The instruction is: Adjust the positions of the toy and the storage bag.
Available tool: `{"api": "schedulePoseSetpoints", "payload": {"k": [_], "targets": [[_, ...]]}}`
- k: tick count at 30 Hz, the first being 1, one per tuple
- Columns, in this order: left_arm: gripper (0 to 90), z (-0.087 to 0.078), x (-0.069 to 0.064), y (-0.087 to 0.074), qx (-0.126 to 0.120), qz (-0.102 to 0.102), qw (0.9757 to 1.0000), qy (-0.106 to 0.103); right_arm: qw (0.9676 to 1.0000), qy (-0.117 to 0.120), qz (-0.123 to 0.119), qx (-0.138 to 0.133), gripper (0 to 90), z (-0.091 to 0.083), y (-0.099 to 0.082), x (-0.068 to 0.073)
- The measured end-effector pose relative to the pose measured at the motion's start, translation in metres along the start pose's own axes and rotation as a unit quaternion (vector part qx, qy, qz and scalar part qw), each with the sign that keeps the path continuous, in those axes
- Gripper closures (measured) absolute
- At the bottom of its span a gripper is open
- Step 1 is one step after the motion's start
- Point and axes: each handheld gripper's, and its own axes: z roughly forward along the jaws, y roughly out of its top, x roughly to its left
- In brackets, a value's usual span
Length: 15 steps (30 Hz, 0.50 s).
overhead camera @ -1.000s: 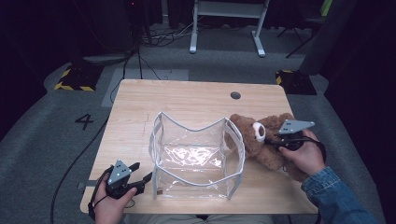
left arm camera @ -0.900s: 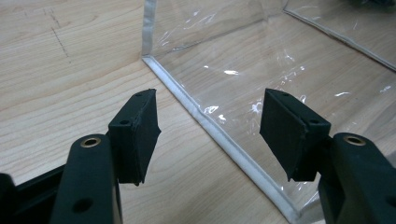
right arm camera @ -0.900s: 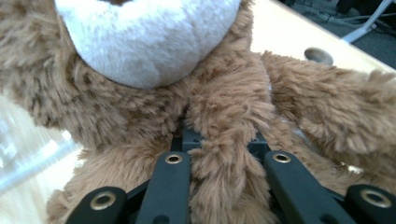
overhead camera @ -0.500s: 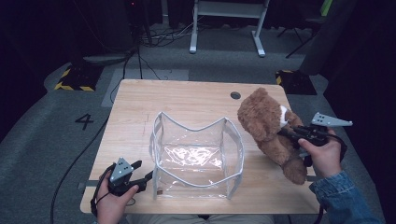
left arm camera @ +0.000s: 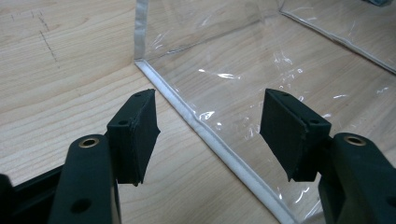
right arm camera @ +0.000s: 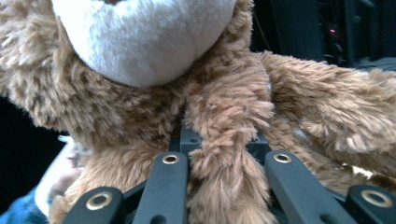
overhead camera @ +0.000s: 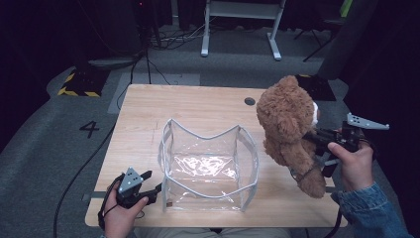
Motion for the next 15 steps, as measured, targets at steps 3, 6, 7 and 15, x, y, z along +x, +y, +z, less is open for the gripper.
{"api": "schedulePoseSetpoints", "payload": {"k": [3, 6, 7, 15], "targets": [[36.9, -0.002, -0.001, -0.002, 0.002, -0.001, 1.0000, 0.003, 0.9999, 0.011, -0.003, 0.003, 77.0, 0.002, 0.007, 0.011], [36.8, -0.004, -0.001, -0.004, 0.003, -0.003, 1.0000, 0.006, 0.9998, 0.021, -0.004, 0.004, 77.0, 0.006, 0.015, 0.022], [36.8, -0.005, -0.002, -0.005, 0.002, -0.004, 0.9999, 0.010, 0.9997, 0.022, -0.006, 0.006, 77.0, 0.007, 0.018, 0.025], [36.7, -0.003, 0.001, -0.003, 0.002, -0.001, 1.0000, 0.009, 0.9980, 0.052, -0.033, 0.011, 76.9, 0.028, 0.039, 0.061]]}}
